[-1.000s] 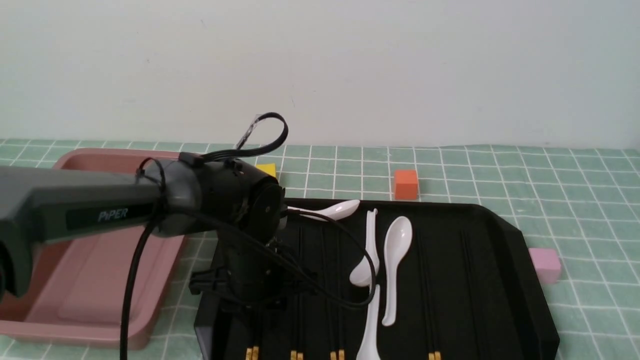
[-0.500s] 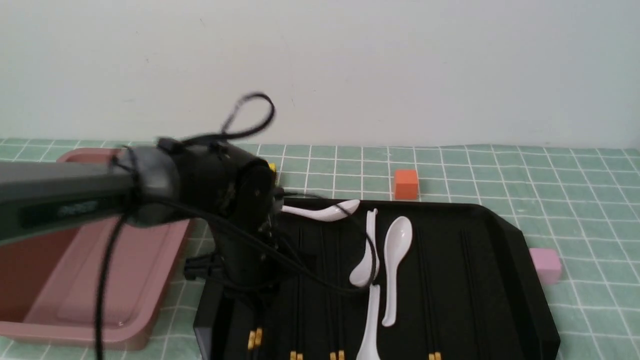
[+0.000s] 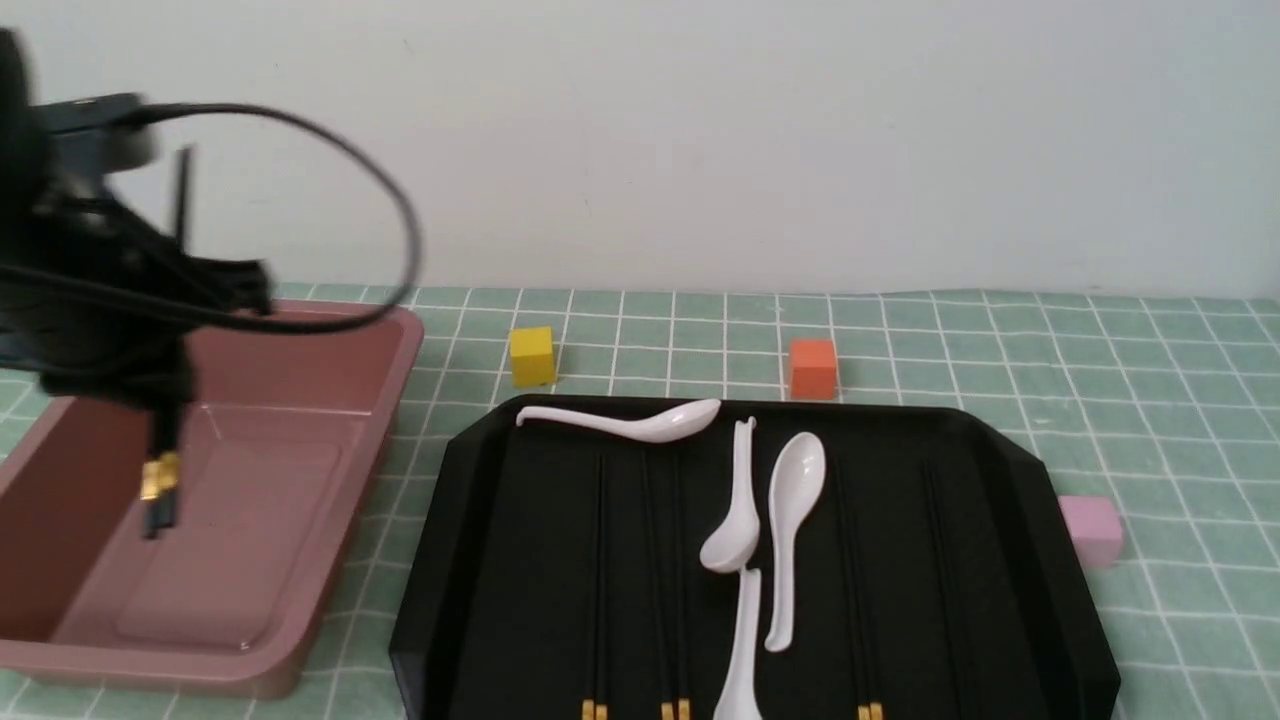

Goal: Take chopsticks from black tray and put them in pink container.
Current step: 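Place the chopsticks into the pink bin with the left gripper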

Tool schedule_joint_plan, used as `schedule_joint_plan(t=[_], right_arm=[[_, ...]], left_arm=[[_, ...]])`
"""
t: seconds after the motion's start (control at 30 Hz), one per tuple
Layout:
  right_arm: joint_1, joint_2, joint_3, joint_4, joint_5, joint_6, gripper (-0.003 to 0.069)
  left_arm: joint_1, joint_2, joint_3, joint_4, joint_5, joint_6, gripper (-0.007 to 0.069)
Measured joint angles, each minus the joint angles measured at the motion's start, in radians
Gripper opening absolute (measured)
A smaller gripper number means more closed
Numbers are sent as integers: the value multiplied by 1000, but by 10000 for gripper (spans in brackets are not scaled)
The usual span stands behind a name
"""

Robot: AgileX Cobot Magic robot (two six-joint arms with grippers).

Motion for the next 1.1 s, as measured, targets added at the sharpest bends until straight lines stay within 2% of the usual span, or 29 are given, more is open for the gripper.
schedule_joint_plan(t=[0.13,0.33,0.5,0.73,0.87,1.03,1.1], right_arm=[[0,0,0,0,0,0,239],[0,0,0,0,0,0,239],[0,0,0,0,0,0,239],[0,0,0,0,0,0,239],[0,0,0,0,0,0,239],[0,0,0,0,0,0,239],[0,0,0,0,0,0,239]], left_arm=[[131,80,1,-138,-46,44,111],[183,234,1,-273,-134,6,111],[182,339,1,-290,-234,-11,111],[182,418,1,-293,-266,-10,115],[182,427,1,-294,-275,-7,150],[182,397,0,-298,-224,-6,248],[182,365,0,-306,-199,-2,256]])
